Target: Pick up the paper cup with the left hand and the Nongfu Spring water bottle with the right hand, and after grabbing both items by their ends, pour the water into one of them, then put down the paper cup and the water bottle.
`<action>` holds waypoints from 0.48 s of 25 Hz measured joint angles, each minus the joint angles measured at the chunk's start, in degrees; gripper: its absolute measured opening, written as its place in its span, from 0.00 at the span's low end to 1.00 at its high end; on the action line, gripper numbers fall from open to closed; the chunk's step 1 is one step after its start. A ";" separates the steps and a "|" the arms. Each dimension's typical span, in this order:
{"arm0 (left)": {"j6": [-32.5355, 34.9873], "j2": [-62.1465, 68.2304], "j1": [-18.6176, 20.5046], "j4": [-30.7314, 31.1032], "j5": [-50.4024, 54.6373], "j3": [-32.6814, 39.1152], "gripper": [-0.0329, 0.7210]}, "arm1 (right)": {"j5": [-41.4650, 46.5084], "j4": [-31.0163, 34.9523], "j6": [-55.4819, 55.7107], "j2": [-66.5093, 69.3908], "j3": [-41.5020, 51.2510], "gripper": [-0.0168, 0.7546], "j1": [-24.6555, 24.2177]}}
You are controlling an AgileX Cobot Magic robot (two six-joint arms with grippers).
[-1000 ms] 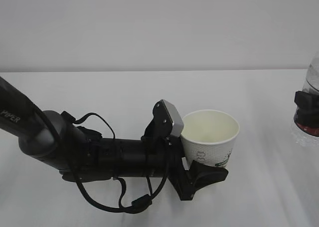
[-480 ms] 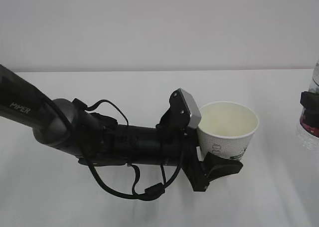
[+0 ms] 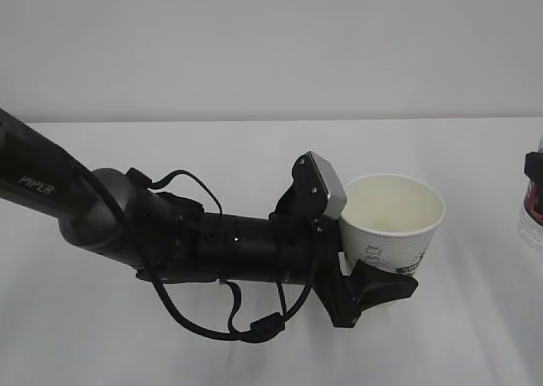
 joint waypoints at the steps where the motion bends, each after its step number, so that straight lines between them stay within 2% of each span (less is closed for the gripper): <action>1: 0.00 0.00 0.00 0.00 0.00 0.00 0.73 | 0.95 0.00 0.00 -0.71 0.00 0.60 0.00; 12: -0.04 0.00 -0.27 0.55 0.00 0.00 0.73 | 6.20 -0.13 0.00 -6.52 1.55 0.60 0.00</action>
